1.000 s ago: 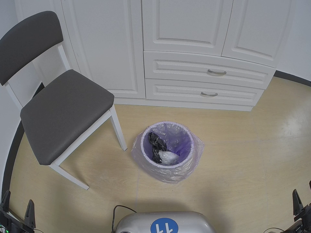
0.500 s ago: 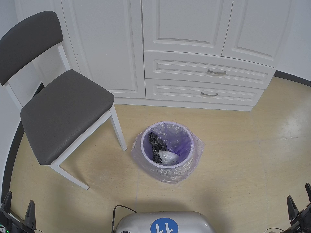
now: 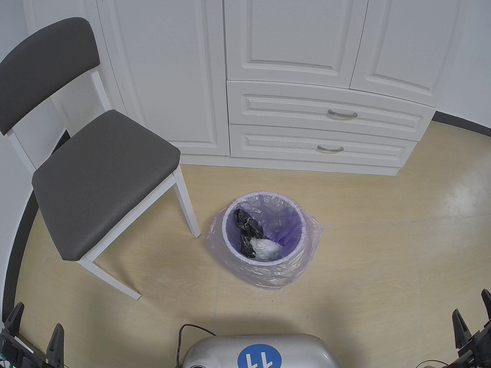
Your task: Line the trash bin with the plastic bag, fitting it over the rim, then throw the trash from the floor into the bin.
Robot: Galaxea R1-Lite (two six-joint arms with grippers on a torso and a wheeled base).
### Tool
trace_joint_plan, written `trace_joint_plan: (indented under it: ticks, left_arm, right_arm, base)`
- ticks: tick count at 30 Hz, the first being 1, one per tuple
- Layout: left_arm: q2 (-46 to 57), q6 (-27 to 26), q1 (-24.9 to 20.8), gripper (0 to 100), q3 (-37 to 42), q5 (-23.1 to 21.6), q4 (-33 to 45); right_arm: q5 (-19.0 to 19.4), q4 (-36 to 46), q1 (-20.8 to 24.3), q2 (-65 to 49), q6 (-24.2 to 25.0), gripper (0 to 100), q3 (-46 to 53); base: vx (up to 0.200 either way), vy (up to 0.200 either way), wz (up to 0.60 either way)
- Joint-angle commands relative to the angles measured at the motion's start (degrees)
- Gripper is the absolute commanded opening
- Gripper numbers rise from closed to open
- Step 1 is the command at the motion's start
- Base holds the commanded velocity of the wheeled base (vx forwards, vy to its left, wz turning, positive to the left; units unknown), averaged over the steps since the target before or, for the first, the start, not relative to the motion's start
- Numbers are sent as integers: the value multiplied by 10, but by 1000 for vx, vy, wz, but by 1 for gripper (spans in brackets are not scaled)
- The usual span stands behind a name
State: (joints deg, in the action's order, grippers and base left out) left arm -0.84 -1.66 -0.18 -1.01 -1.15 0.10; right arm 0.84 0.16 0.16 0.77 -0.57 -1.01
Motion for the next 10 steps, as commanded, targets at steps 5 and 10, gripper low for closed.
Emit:
trace_joint_plan:
  ticks: [5,10]
  left_arm:
    - [8,18,1,100,8,4,-2]
    - [8,7,1,100,9,4,-1]
  right_arm:
    - [-1,0,0,-7,3,100,10]
    - [-1,0,0,-7,4,100,10]
  base:
    - [0,0,0]
    - [0,0,0]
